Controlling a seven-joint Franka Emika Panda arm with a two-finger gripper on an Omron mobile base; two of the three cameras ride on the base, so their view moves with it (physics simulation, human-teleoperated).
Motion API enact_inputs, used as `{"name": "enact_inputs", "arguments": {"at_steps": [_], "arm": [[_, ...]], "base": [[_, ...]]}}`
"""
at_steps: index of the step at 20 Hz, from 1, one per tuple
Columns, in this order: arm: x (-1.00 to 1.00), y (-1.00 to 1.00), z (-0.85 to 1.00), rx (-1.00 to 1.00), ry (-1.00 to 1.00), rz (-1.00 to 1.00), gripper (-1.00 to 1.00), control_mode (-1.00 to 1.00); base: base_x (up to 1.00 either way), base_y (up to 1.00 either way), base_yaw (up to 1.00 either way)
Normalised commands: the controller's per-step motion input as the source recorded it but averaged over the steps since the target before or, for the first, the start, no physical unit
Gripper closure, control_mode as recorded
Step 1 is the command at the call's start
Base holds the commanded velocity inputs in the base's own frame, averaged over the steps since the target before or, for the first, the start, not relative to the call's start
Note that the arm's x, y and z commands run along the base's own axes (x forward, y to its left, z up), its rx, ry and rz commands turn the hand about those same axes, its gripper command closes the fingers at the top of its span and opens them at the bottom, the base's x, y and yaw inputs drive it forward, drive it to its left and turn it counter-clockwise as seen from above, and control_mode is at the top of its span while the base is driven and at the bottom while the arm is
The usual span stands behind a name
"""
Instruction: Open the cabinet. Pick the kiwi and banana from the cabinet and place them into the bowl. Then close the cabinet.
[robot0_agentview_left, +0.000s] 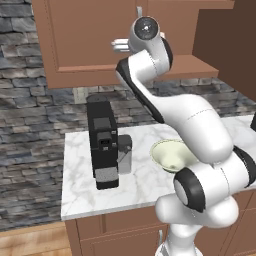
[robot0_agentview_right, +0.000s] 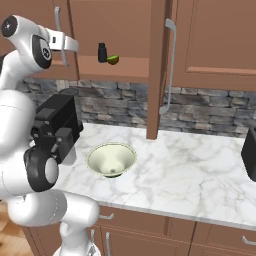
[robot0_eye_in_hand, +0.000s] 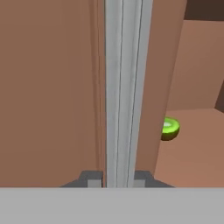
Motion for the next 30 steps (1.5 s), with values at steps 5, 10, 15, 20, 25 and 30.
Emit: {"name": "enact_inputs", "arguments": {"at_steps": [5,10,15,20,25,30], "arm": [[-0.43,0.09,0.00,0.00,-0.05,0.00,1.00,-1.00],[-0.46,0.18,0.00,0.00,-0.06,0.00,1.00,-1.00],[-0.46,0.23,0.00,0.00,-0.06,0.00,1.00,-1.00],[-0.53,0.25,0.00,0.00,-0.09,-0.02,1.00,-1.00],[-0.55,0.28,0.00,0.00,-0.09,-0.03,1.00,-1.00],[-0.53,0.35,0.00,0.00,-0.06,-0.06,1.00,-1.00]], "base": [[0.00,0.00,0.00],[0.00,0.00,0.00],[0.00,0.00,0.00],[0.00,0.00,0.00],[0.00,0.00,0.00],[0.00,0.00,0.00]]}}
